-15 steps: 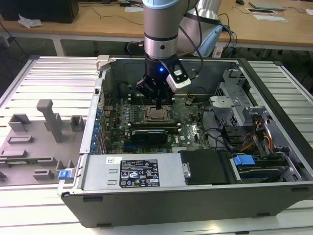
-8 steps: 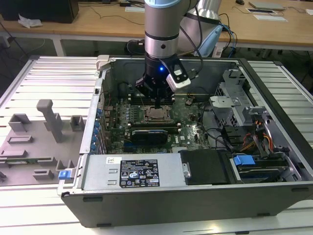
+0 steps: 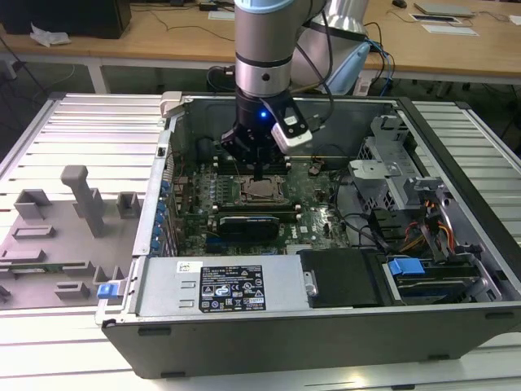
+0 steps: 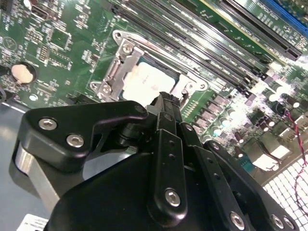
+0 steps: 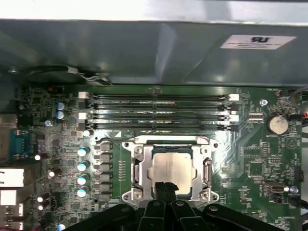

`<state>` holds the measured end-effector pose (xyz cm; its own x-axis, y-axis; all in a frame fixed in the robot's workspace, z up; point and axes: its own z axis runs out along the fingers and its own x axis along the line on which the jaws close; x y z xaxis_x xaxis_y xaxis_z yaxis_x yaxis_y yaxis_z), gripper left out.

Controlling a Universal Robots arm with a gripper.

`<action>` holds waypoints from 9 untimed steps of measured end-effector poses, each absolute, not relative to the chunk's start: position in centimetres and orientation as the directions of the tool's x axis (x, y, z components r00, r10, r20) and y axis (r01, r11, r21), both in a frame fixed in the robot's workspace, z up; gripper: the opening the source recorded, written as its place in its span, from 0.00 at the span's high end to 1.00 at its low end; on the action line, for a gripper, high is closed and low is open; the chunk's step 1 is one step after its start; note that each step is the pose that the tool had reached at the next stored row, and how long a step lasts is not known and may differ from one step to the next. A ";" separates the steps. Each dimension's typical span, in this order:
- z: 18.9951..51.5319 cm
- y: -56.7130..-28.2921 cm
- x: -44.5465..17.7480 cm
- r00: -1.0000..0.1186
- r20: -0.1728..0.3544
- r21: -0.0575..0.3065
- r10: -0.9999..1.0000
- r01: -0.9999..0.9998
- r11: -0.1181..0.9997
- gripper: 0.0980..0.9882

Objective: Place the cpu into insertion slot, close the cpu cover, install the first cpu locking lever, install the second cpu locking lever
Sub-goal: 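Install the first cpu locking lever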

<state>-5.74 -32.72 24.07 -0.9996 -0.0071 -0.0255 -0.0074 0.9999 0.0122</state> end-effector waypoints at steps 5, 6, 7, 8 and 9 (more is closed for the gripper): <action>24.1 -32.7 -6.8 -1.000 -0.026 0.012 -0.007 -0.007 1.000 0.99; 24.1 -32.7 -7.1 -1.000 -0.027 0.012 -0.007 -0.007 1.000 0.99; 24.1 -32.7 -7.2 -1.000 -0.027 0.012 -0.007 -0.007 1.000 0.99; 24.1 -32.7 -7.4 -1.000 -0.027 0.012 -0.007 -0.007 1.000 0.99; 24.1 -32.7 -7.4 -1.000 -0.027 0.012 -0.007 -0.007 1.000 0.99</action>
<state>-7.43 -32.66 24.06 -0.9996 -0.0070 -0.0270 -0.0074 0.9999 0.0123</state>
